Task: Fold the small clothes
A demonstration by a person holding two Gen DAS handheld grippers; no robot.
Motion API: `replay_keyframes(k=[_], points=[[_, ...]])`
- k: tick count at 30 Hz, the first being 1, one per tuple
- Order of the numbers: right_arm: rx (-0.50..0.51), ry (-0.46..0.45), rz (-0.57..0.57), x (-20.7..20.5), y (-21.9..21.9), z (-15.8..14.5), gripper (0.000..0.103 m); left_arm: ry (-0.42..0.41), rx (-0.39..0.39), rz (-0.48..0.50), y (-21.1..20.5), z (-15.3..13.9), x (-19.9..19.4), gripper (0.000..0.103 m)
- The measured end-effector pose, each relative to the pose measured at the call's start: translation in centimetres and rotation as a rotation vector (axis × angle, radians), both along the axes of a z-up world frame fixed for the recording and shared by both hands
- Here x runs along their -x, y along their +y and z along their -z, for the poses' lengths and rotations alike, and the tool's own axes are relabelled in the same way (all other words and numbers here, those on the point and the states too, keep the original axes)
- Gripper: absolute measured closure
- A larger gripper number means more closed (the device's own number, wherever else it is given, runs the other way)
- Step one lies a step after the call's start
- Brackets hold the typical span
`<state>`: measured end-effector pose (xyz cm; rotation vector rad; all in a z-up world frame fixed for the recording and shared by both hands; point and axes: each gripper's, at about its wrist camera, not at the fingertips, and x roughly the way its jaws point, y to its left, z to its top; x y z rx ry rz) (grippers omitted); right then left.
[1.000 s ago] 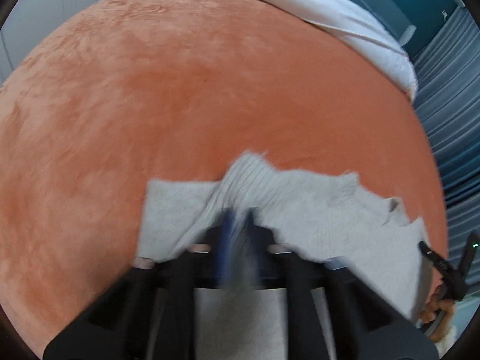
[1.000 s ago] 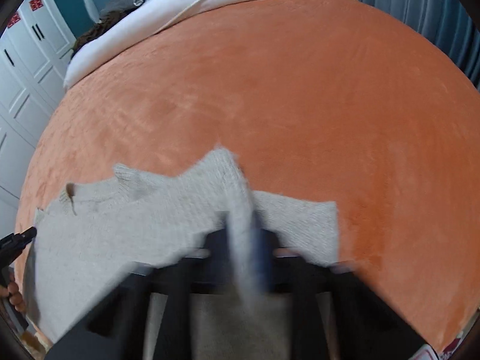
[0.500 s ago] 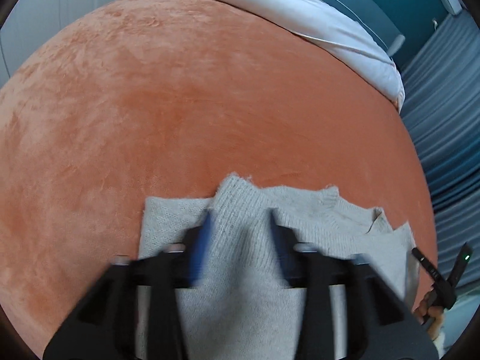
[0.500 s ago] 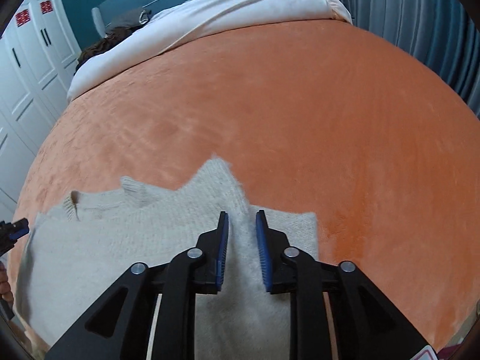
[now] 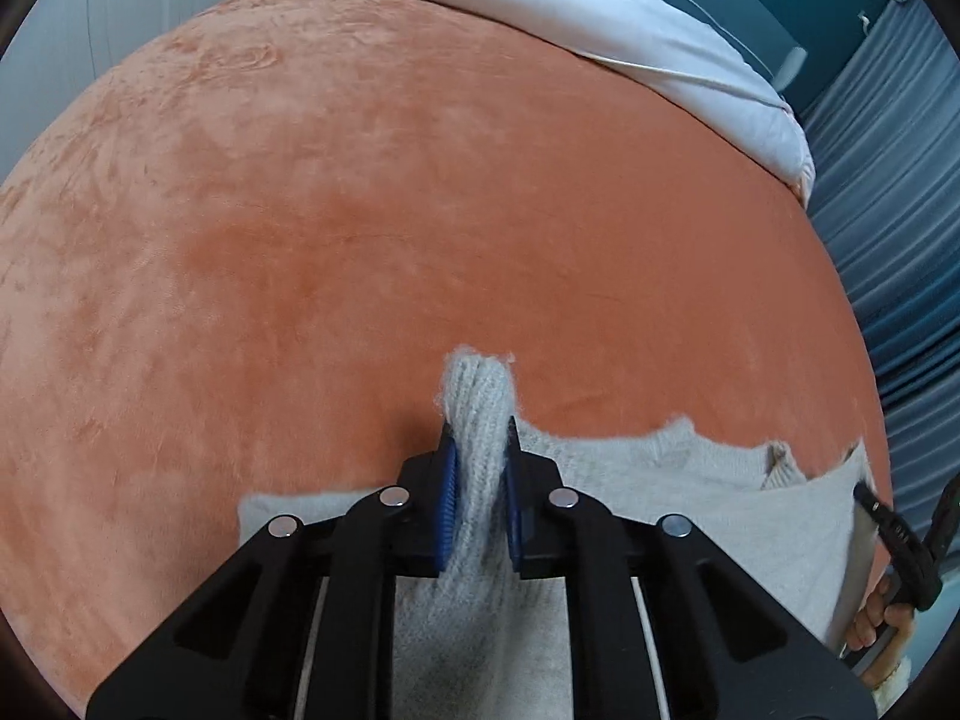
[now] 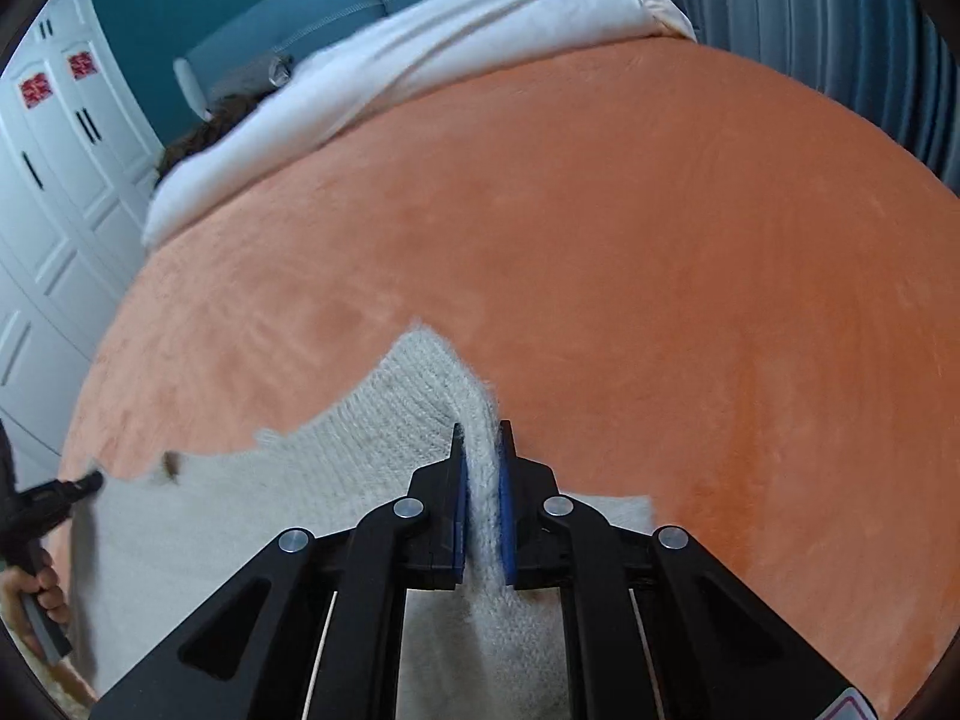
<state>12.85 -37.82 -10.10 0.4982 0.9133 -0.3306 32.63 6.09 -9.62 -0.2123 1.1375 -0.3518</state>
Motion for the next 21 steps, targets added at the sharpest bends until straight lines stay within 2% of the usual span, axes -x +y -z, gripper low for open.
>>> replay_keyframes(k=[2, 3, 6, 9, 11, 14, 17, 19, 21], points=[[-0.001, 0.121, 0.001, -0.7, -0.2, 3.3, 0.095, 0.045, -0.017, -0.012, -0.2, 1.7, -0.6, 0.09], [-0.009, 0.131, -0.005, -0.6, -0.1, 4.0, 0.095, 0.07, -0.025, -0.009, -0.3, 2.6, -0.7, 0.089], [0.028, 0.103, 0.031, 0.4, 0.5, 1.5, 0.089, 0.045, 0.018, -0.028, 0.7, 1.3, 0.6, 0.08], [0.138, 0.033, 0.031, 2.9, 2.8, -2.6, 0.087, -0.027, 0.037, -0.048, 3.0, -2.1, 4.3, 0.069], [0.122, -0.008, -0.013, 4.5, 5.8, -4.8, 0.083, -0.073, 0.049, -0.083, 5.2, -4.0, 8.2, 0.042], [0.053, -0.015, -0.138, 5.8, 11.8, -5.5, 0.085, -0.067, 0.095, -0.189, 8.5, -4.8, 13.7, 0.022], [-0.029, 0.002, -0.275, 5.7, 18.2, -5.1, 0.088, 0.004, 0.148, -0.35, 11.6, -3.3, 19.1, 0.02], [0.005, 0.017, -0.345, 4.6, 22.2, -4.6, 0.09, 0.047, 0.2, -0.408, 12.6, -2.0, 21.1, 0.02], [0.039, 0.063, -0.379, 3.4, 24.6, -3.2, 0.09, 0.083, 0.204, -0.435, 12.8, -0.7, 22.2, 0.02]])
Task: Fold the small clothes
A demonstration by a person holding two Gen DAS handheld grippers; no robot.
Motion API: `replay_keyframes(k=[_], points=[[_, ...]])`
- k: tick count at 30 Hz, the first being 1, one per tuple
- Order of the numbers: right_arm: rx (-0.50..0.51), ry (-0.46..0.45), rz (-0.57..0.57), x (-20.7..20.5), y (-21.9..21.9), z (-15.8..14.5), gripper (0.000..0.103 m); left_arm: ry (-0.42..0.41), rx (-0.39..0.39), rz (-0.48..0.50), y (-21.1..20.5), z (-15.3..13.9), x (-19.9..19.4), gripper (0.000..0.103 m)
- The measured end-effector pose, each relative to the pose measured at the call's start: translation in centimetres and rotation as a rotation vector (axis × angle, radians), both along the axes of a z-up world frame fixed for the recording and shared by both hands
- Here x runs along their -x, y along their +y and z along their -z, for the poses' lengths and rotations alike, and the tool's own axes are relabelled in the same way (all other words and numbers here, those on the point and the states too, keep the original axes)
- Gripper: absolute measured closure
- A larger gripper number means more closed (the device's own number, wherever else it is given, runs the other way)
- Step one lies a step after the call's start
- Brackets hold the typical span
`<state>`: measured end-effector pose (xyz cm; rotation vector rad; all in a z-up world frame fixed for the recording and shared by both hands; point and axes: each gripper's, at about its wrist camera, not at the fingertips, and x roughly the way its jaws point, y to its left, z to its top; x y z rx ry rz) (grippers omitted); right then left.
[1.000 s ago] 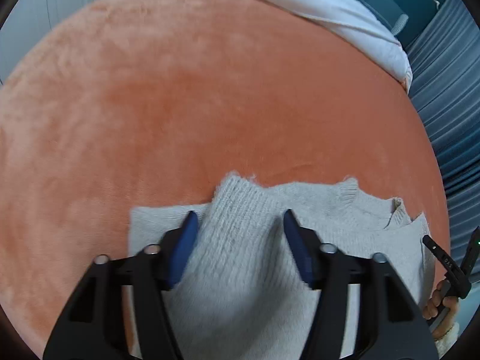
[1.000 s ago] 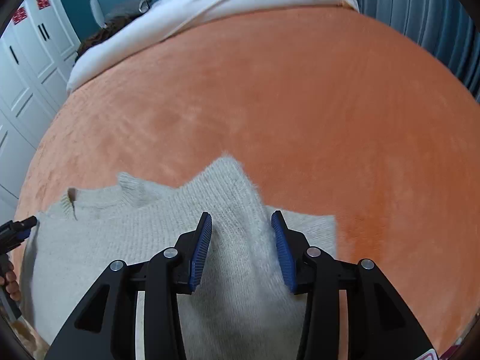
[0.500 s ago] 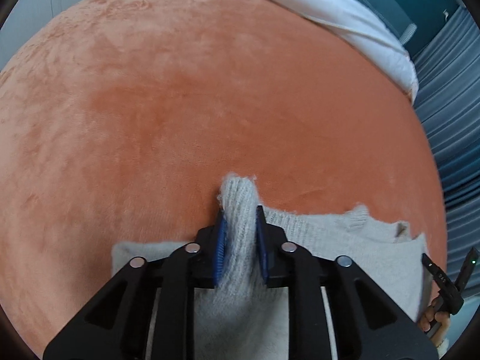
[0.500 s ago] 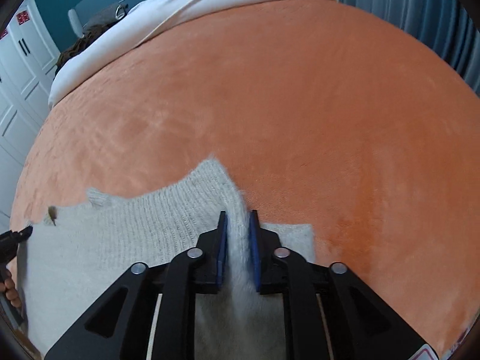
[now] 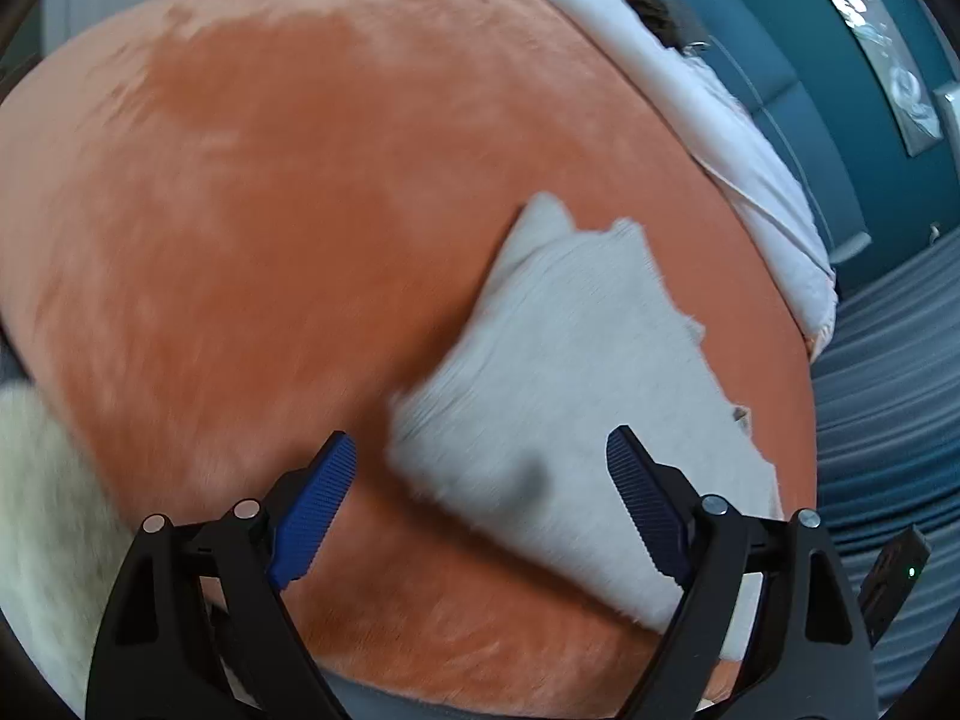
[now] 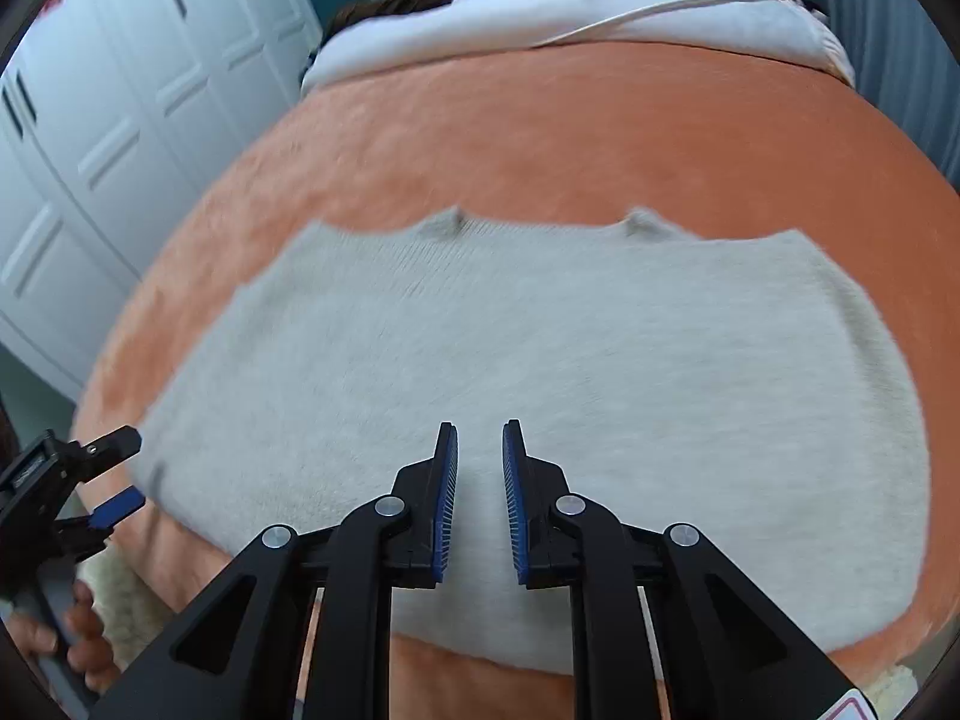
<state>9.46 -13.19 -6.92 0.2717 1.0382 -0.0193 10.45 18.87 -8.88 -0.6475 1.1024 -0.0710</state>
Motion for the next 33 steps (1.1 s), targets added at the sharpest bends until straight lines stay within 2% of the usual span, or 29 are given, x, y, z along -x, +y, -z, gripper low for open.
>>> replay_keyframes(k=[2, 3, 7, 9, 10, 11, 12, 14, 16, 20, 22, 24, 26, 29, 31, 33], points=[[-0.006, 0.097, -0.023, -1.2, 1.5, 2.6, 0.089, 0.029, -0.002, 0.018, -0.6, 1.0, 0.2, 0.02], [0.003, 0.117, -0.02, -1.4, 2.0, 3.6, 0.089, 0.04, 0.005, 0.016, -0.9, 1.5, 0.1, 0.02], [0.035, 0.079, -0.021, -0.3, 2.6, 3.9, 0.089, 0.03, 0.03, -0.016, -1.2, 2.5, -1.1, 0.013], [0.034, 0.077, -0.025, -0.2, 2.4, 4.0, 0.089, -0.004, 0.057, -0.029, -1.4, 2.4, -1.8, 0.016], [0.029, 0.073, -0.025, -0.1, 2.1, 4.1, 0.089, -0.015, 0.078, -0.023, -1.4, 2.5, -2.1, 0.039], [0.027, 0.07, -0.027, -0.1, 1.8, 4.2, 0.089, -0.022, 0.117, -0.008, -1.6, 2.5, -2.7, 0.074], [0.026, 0.065, -0.029, 0.1, 1.8, 4.3, 0.089, -0.017, 0.15, 0.006, -1.8, 2.5, -3.2, 0.076], [0.013, 0.054, -0.025, 0.0, 1.9, 4.3, 0.089, -0.09, 0.2, 0.017, -2.3, 0.3, -3.2, 0.079], [-0.018, 0.039, -0.018, 0.3, 1.3, 4.4, 0.089, -0.184, 0.166, 0.087, -4.3, -3.4, -2.9, 0.08], [-0.167, 0.001, 0.033, 1.7, -1.4, 3.1, 0.089, -0.359, 0.147, 0.299, -11.3, -11.2, -1.7, 0.081], [-0.221, -0.045, 0.081, 3.6, -4.2, 1.5, 0.087, -0.424, 0.134, 0.411, -15.4, -13.8, -0.6, 0.081], [-0.218, -0.081, 0.129, 5.6, -7.0, 0.1, 0.085, -0.469, 0.129, 0.527, -20.0, -15.4, 0.7, 0.081], [-0.22, -0.111, 0.197, 8.0, -10.8, -1.1, 0.083, -0.477, 0.121, 0.622, -24.5, -15.2, 1.8, 0.081], [-0.197, -0.121, 0.309, 12.0, -16.3, -1.9, 0.08, -0.406, 0.118, 0.741, -30.8, -12.2, 3.0, 0.08], [-0.181, -0.111, 0.368, 14.4, -19.1, -1.7, 0.08, -0.335, 0.066, 0.826, -34.9, -8.7, 4.1, 0.079], [-0.188, -0.099, 0.409, 16.0, -21.0, -1.3, 0.079, -0.26, -0.027, 0.881, -37.4, -5.6, 5.4, 0.076]])
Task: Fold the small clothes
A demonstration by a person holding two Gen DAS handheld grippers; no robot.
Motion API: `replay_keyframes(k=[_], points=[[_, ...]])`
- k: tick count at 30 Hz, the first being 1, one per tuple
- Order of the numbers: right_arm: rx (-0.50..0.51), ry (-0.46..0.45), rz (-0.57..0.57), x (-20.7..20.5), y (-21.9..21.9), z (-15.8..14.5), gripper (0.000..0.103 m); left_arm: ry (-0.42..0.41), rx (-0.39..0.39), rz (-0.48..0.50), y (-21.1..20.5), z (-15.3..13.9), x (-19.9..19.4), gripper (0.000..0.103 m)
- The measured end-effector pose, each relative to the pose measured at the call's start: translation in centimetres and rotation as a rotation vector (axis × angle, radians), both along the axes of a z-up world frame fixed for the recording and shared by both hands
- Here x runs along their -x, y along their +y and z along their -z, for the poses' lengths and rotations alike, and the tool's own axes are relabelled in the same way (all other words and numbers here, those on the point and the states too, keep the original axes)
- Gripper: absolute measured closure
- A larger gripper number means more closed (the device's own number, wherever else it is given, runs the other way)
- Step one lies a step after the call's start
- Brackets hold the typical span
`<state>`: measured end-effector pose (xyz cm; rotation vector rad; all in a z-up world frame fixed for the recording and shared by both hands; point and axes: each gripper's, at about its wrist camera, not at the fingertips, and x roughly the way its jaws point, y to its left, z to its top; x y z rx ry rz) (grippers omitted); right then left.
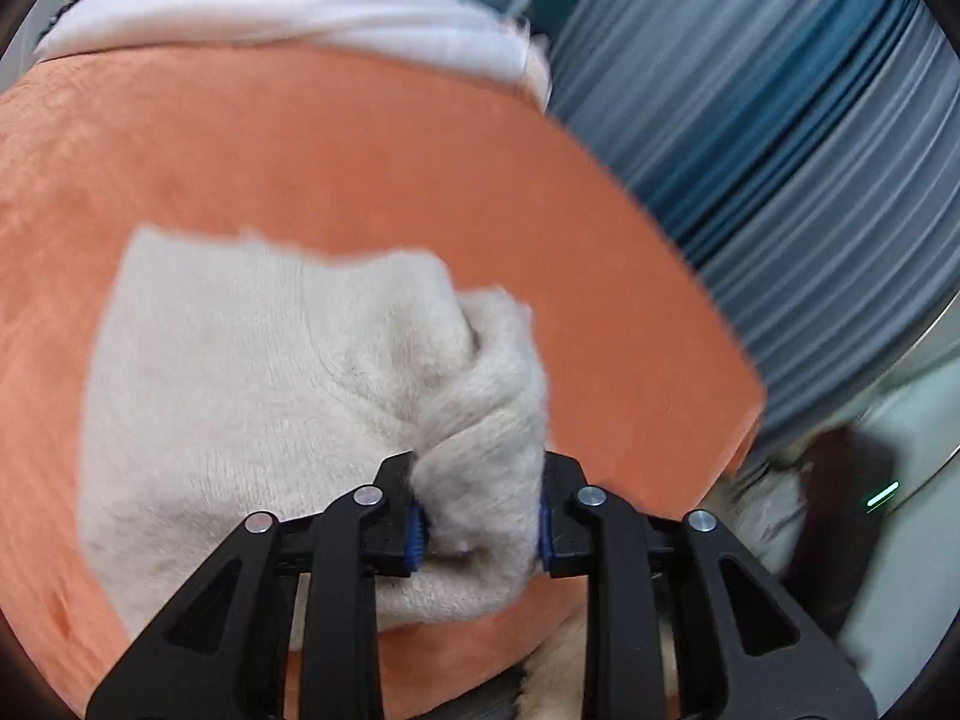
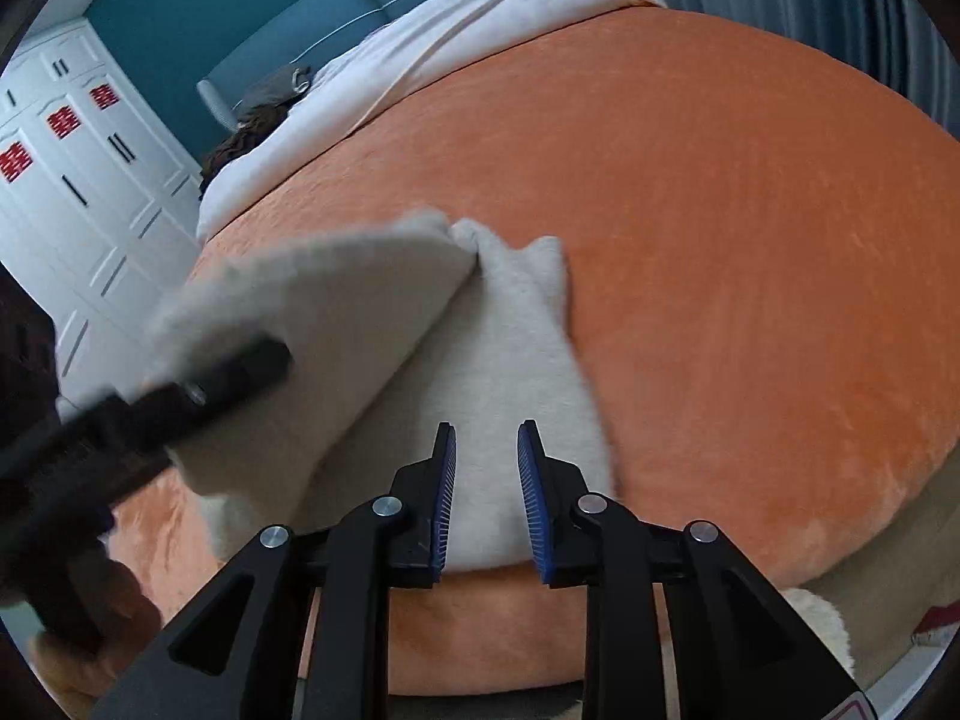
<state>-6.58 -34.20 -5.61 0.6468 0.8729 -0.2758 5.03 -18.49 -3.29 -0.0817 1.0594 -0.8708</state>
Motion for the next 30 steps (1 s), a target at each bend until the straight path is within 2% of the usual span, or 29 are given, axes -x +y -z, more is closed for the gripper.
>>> replay_keyframes(k=[2, 3, 5, 6, 8, 11, 13, 18, 19, 20, 21, 23, 24, 25, 27, 28, 29, 30], points=[[-0.019, 0.002, 0.011, 1.1, -1.1, 0.0, 0.074, -0.002, -0.03, -0.004, 0.2, 1.2, 1.5, 0.068], [-0.022, -0.005, 0.008, 1.3, -1.3, -0.2, 0.071, -0.033, -0.037, -0.008, 1.1, 1.1, 2.5, 0.065], [-0.036, -0.041, -0.012, 1.5, -1.4, -0.9, 0.051, -0.081, -0.046, -0.012, 3.0, 0.4, 3.8, 0.045], [-0.054, -0.065, -0.029, 1.4, -1.2, -1.2, 0.047, -0.108, -0.053, -0.023, 4.4, 0.0, 4.1, 0.039], [-0.106, -0.094, -0.063, 0.3, -0.5, -1.7, 0.038, -0.164, -0.113, -0.068, 6.7, -0.2, 4.4, 0.017], [-0.178, -0.091, -0.091, -1.7, 0.6, -1.5, 0.036, -0.208, -0.245, -0.113, 8.5, 1.7, 3.5, 0.016], [-0.231, -0.07, -0.102, -3.1, 1.6, -1.3, 0.036, -0.201, -0.326, -0.119, 8.9, 3.4, 2.7, 0.016], [-0.191, 0.064, -0.12, -6.3, 3.7, -0.2, 0.035, -0.152, -0.32, -0.129, 9.5, 5.4, 1.5, 0.016], [-0.185, 0.087, -0.132, -7.2, 4.2, 0.2, 0.043, -0.149, -0.304, -0.126, 9.5, 5.5, 1.3, 0.021], [-0.176, 0.093, -0.159, -7.9, 4.6, 0.3, 0.074, -0.146, -0.297, -0.123, 9.6, 5.7, 1.4, 0.041], [-0.145, 0.102, -0.177, -8.5, 5.0, 0.1, 0.081, -0.12, -0.305, -0.117, 9.4, 6.0, 0.7, 0.048], [-0.145, -0.003, -0.194, -8.5, 4.8, -2.5, 0.083, -0.084, -0.293, -0.137, 10.1, 5.9, 0.2, 0.065], [-0.166, -0.102, -0.197, -7.8, 4.3, -4.5, 0.084, -0.074, -0.284, -0.139, 10.6, 6.0, 0.1, 0.069], [-0.201, -0.203, -0.196, -6.9, 3.5, -6.3, 0.086, -0.068, -0.293, -0.139, 11.0, 6.1, 0.0, 0.08], [-0.269, -0.325, -0.182, -4.9, 1.6, -7.2, 0.089, -0.038, -0.291, -0.134, 11.3, 6.5, -0.3, 0.088], [-0.272, -0.311, -0.164, -4.5, 0.9, -6.2, 0.089, -0.01, -0.284, -0.137, 11.4, 6.9, -0.5, 0.089], [-0.243, -0.241, -0.14, -4.4, 0.3, -4.2, 0.089, 0.005, -0.29, -0.145, 11.4, 7.4, -0.7, 0.09], [-0.186, -0.115, -0.114, -4.6, -0.1, -1.3, 0.089, 0.008, -0.296, -0.15, 11.3, 7.8, -0.6, 0.09]])
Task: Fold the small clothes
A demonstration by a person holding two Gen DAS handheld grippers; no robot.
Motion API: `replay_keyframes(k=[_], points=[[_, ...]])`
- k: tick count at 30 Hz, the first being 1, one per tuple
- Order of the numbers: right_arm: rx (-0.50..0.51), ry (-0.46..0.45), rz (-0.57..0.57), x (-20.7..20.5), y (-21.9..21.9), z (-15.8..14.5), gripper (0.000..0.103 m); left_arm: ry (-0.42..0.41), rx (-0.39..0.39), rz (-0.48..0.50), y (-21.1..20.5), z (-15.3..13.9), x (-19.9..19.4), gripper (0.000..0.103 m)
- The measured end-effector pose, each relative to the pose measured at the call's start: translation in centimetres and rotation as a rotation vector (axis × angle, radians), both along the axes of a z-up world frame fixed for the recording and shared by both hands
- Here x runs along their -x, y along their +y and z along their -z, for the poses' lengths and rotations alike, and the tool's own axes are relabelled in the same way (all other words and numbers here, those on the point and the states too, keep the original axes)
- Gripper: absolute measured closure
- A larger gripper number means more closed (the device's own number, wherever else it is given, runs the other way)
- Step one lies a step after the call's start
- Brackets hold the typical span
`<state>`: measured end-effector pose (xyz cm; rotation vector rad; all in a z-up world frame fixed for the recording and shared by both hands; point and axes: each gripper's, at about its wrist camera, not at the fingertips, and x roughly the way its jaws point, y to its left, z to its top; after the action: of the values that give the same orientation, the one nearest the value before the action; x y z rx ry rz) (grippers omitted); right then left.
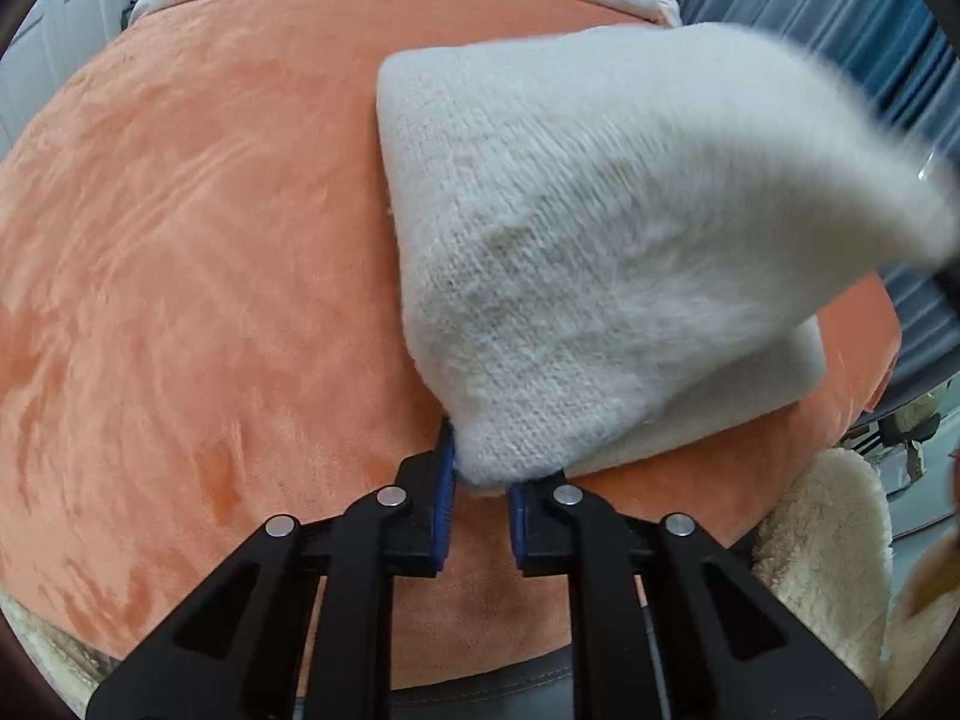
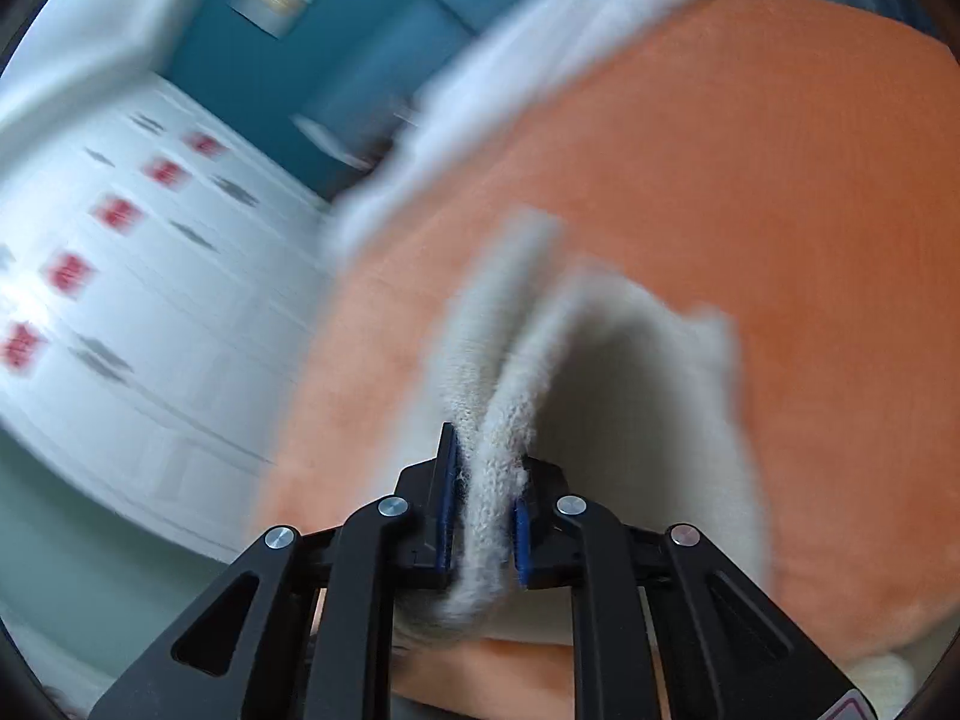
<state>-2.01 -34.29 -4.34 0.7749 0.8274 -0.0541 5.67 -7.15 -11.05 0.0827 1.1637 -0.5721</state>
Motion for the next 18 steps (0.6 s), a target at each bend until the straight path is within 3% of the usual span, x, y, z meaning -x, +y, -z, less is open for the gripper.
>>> replay_keyframes(k=[1, 2, 5, 9, 11, 12, 14, 18], points=[[0.052, 0.159, 0.019, -0.1, -0.4, 3.7, 0.092, 0.001, -0.002, -0.003, -0.1, 0.2, -0.1, 0.09], [0.046, 0.224, 0.026, 0.5, -0.8, 6.1, 0.092, 0.002, -0.001, -0.005, -0.2, 0.4, -0.3, 0.09], [-0.073, 0.149, 0.06, 2.1, -1.9, 6.4, 0.089, -0.004, -0.012, -0.005, -0.3, -0.1, 0.8, 0.089], [0.121, 0.099, 0.107, 2.9, -2.4, 1.5, 0.077, -0.013, 0.031, 0.003, 0.5, -3.0, 1.9, 0.089], [0.114, 0.053, 0.066, 2.4, -2.4, -0.1, 0.059, -0.015, 0.08, 0.008, 1.0, -4.7, 2.3, 0.089], [0.104, 0.039, 0.029, 1.6, -2.2, -0.6, 0.057, -0.027, 0.107, 0.008, 1.1, -5.6, 2.6, 0.084], [0.1, 0.045, -0.047, -0.4, -1.2, -0.6, 0.047, -0.052, 0.157, -0.001, 1.0, -6.9, 2.6, 0.067], [0.178, 0.187, -0.126, -5.7, 1.0, 3.5, 0.044, -0.041, 0.165, -0.03, -0.3, -6.6, 1.2, 0.064]])
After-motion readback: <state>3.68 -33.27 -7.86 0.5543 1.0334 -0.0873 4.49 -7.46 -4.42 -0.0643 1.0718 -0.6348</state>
